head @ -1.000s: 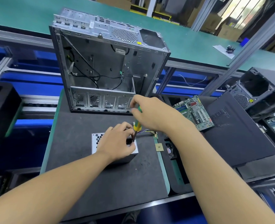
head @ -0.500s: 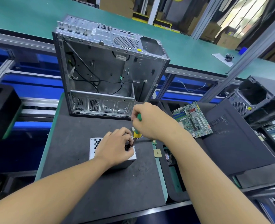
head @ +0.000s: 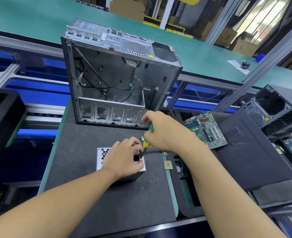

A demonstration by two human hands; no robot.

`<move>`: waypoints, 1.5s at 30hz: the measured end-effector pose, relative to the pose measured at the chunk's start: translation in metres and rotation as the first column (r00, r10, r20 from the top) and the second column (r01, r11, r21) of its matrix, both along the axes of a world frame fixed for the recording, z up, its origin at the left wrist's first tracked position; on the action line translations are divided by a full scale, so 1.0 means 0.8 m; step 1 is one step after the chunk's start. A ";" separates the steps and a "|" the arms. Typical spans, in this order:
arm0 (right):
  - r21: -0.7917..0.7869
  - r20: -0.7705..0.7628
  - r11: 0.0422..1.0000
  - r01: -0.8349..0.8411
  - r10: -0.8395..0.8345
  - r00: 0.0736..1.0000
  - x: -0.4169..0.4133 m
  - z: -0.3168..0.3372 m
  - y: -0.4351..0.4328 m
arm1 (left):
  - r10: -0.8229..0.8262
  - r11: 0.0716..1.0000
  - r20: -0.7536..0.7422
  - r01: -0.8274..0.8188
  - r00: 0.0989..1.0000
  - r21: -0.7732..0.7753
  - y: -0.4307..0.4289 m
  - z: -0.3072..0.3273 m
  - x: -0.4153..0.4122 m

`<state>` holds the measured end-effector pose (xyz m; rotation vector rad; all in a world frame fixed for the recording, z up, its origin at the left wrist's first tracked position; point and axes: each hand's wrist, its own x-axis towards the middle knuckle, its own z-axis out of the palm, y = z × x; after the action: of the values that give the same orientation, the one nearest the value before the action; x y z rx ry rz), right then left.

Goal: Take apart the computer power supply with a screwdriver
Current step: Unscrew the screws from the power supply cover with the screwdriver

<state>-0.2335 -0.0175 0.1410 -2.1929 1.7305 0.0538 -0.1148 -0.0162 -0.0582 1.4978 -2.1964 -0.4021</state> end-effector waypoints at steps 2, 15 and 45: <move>-0.006 -0.021 1.000 0.017 -0.017 1.000 0.000 -0.002 0.001 | 0.006 1.000 0.002 -0.006 1.000 0.001 0.000 0.001 0.001; -0.036 -0.018 0.999 -0.010 0.009 1.000 0.004 -0.006 0.001 | 0.032 0.999 -0.021 -0.032 0.999 0.008 -0.002 -0.001 -0.002; -0.196 -0.072 0.979 0.049 -0.064 0.995 0.008 -0.013 -0.003 | -0.015 1.000 0.032 0.015 0.999 -0.003 -0.003 -0.002 -0.002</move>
<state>-0.2274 -0.0197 0.1309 -2.3037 1.9126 -0.0467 -0.1166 -0.0189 -0.0599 1.4968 -2.2330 -0.3813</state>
